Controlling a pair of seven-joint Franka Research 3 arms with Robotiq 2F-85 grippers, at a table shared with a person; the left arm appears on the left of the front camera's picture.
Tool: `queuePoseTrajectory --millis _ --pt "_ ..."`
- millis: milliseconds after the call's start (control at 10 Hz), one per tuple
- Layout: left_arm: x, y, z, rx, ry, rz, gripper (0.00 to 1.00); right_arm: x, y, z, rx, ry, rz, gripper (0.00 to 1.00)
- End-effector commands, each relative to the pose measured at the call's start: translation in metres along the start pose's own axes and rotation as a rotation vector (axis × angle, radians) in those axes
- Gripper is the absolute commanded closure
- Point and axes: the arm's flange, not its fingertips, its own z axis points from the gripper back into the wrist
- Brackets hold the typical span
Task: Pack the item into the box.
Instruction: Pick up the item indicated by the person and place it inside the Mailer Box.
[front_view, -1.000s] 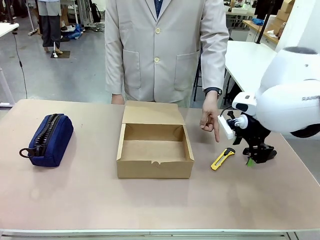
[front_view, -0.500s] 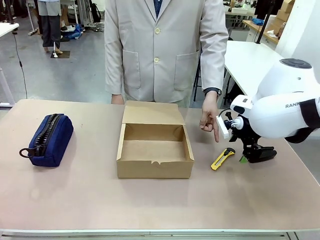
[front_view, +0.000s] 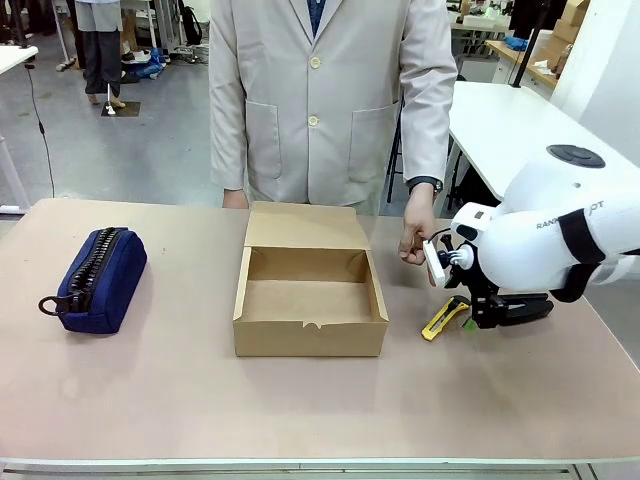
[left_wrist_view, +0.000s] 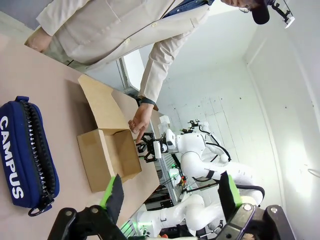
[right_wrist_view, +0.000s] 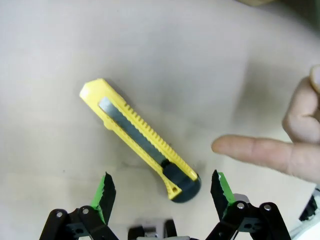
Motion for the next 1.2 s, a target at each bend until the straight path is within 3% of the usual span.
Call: queuePoseTrajectory --millis 0,700,800,900,1000,1100 --pt "0.001 -0.002 -0.0013 -0.017 -0.008 -0.021 0.0 -0.0028 0.0012 -0.0091 0.016 -0.07 0.049 0.0" --pt "0.001 -0.002 -0.0013 -0.017 -0.008 -0.021 0.0 0.0038 0.0004 -0.0105 0.07 -0.067 0.089 0.0" --pt "0.001 -0.002 -0.0013 -0.017 -0.008 -0.021 0.0 0.0036 0.0007 -0.01 0.073 -0.073 0.091 0.07" --pt "0.001 -0.002 -0.0013 -0.017 -0.008 -0.021 0.0 0.0035 0.0009 -0.0104 0.086 -0.077 0.097 0.6" --pt "0.001 -0.002 -0.0013 -0.017 -0.008 -0.021 0.0 0.0037 0.0012 -0.0099 0.092 -0.079 0.1 0.67" --pt "0.001 -0.002 -0.0013 -0.017 -0.008 -0.021 0.0 0.0027 0.0014 -0.0094 0.095 -0.083 0.099 0.65"
